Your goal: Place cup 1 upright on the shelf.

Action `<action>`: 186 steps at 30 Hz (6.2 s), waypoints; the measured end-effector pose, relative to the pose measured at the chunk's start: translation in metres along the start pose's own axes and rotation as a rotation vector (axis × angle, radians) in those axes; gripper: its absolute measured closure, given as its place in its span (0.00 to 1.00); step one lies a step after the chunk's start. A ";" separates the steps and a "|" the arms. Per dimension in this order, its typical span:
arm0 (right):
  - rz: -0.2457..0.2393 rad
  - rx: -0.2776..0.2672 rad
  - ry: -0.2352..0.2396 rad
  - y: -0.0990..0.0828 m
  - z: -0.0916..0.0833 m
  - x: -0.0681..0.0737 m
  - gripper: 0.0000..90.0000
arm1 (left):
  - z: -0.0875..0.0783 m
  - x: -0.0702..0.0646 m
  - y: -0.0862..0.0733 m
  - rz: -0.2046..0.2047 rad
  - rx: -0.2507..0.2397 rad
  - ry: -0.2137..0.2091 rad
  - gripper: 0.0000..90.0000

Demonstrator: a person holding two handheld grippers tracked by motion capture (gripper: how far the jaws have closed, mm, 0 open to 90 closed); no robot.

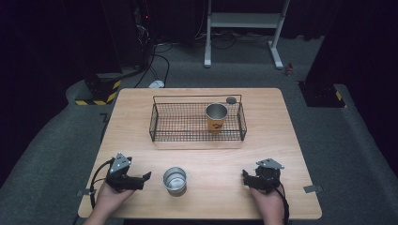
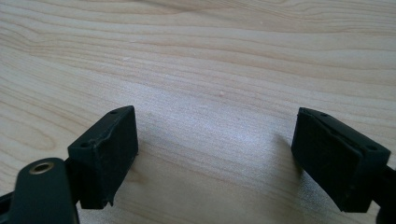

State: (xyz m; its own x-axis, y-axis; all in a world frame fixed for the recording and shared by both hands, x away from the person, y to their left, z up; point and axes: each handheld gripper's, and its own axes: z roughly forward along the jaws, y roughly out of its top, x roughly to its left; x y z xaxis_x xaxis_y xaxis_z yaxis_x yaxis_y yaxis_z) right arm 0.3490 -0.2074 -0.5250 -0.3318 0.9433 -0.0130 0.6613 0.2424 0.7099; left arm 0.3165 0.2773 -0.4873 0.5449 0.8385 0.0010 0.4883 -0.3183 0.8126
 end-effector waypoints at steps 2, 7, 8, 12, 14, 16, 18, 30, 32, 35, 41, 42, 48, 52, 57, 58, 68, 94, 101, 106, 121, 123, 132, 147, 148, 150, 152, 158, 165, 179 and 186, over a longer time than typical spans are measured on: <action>0.002 0.000 -0.001 0.000 0.000 0.000 0.16 | -0.001 -0.001 0.002 -0.013 -0.005 -0.010 0.01; 0.005 0.000 -0.006 0.001 0.001 0.000 0.16 | -0.005 -0.008 0.009 -0.018 -0.030 -0.032 0.01; 0.008 0.000 -0.007 0.001 0.001 0.000 0.16 | -0.007 -0.011 0.011 -0.015 -0.037 -0.033 0.01; 0.005 0.000 -0.007 0.001 0.001 0.000 0.16 | -0.010 -0.018 0.016 0.008 -0.045 -0.046 0.01; 0.007 0.000 -0.006 0.001 0.001 0.000 0.16 | -0.011 -0.023 0.018 0.016 -0.053 -0.061 0.01; 0.005 0.000 -0.007 0.001 0.001 0.000 0.16 | -0.011 -0.026 0.019 0.028 -0.053 -0.074 0.01; 0.005 -0.001 -0.007 0.001 0.001 0.000 0.16 | -0.012 -0.028 0.020 0.034 -0.059 -0.081 0.01; 0.005 -0.001 -0.007 0.001 0.001 0.000 0.16 | -0.012 -0.045 0.028 0.041 -0.105 -0.150 0.01; 0.005 -0.001 -0.007 0.001 0.001 0.000 0.16 | -0.012 -0.048 0.029 0.040 -0.114 -0.161 0.01; 0.005 -0.001 -0.008 0.001 0.001 0.000 0.16 | -0.013 -0.051 0.030 0.041 -0.121 -0.176 0.01; 0.008 -0.001 -0.008 0.001 0.001 0.000 0.16 | -0.012 -0.059 0.031 0.057 -0.131 -0.211 0.01; 0.008 -0.001 -0.008 0.001 0.001 0.000 0.16 | -0.012 -0.059 0.031 0.057 -0.131 -0.211 0.01; 0.008 -0.001 -0.007 0.001 0.001 0.000 0.16 | -0.010 -0.066 0.032 0.065 -0.137 -0.245 0.01; 0.008 0.000 -0.008 0.001 0.001 0.000 0.16 | -0.009 -0.069 0.033 0.078 -0.142 -0.271 0.01; 0.009 0.000 -0.008 0.001 0.001 0.001 0.16 | -0.007 -0.073 0.032 0.079 -0.140 -0.292 0.01; 0.009 -0.001 -0.010 0.001 0.001 0.001 0.16 | -0.005 -0.076 0.032 0.084 -0.140 -0.302 0.01; 0.010 -0.001 -0.010 0.001 0.001 0.001 0.17 | 0.007 -0.084 0.029 0.115 -0.118 -0.301 0.01; 0.008 -0.001 -0.010 0.001 0.001 0.000 0.17 | 0.038 -0.092 0.012 0.147 -0.025 -0.279 0.01; 0.010 -0.001 -0.009 0.001 0.001 0.001 0.17 | 0.041 -0.095 0.012 0.137 -0.060 -0.270 0.01; 0.010 -0.001 -0.009 0.001 0.001 0.001 0.17 | 0.041 -0.092 0.012 0.138 -0.075 -0.255 0.03; 0.013 -0.001 -0.012 0.001 0.001 0.001 0.17 | 0.035 -0.088 0.011 0.118 -0.121 -0.305 0.20; 0.012 -0.001 -0.012 0.001 0.001 0.001 0.17 | 0.034 -0.087 0.011 0.115 -0.125 -0.299 0.21; 0.013 -0.001 -0.012 0.001 0.001 0.001 0.17 | 0.026 -0.079 0.015 0.100 -0.162 -0.263 0.21; 0.012 -0.001 -0.012 0.001 0.001 0.001 0.17 | 0.017 -0.067 0.019 0.079 -0.186 -0.210 0.21; 0.012 -0.001 -0.012 0.001 0.001 0.001 0.17 | 0.016 -0.066 0.019 0.075 -0.186 -0.209 0.21; 0.012 -0.001 -0.012 0.001 0.001 0.001 0.17 | 0.015 -0.063 0.020 0.058 -0.189 -0.203 0.21; 0.012 -0.001 -0.011 0.001 0.001 0.001 0.17 | 0.014 -0.061 0.021 0.054 -0.184 -0.187 0.21; 0.012 -0.001 -0.012 0.001 0.001 0.001 0.17 | 0.013 -0.056 0.026 0.048 -0.171 -0.154 0.21; 0.012 -0.001 -0.012 0.001 0.001 0.001 0.17 | 0.011 -0.051 0.036 0.049 -0.186 -0.124 0.21; 0.014 -0.002 -0.011 0.001 0.001 0.001 0.17 | 0.016 -0.040 0.067 0.033 -0.238 -0.087 0.21; 0.014 0.000 -0.012 0.001 0.001 0.001 0.17 | 0.020 -0.036 0.084 0.021 -0.255 -0.075 0.21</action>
State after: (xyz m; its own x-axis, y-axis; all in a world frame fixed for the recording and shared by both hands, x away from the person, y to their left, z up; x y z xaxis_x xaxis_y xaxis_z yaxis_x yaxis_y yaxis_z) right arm 0.3505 -0.2063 -0.5249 -0.3145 0.9492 -0.0109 0.6656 0.2287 0.7104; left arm 0.3516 0.2111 -0.4309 0.6067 0.7948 -0.0158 0.2938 -0.2057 0.9335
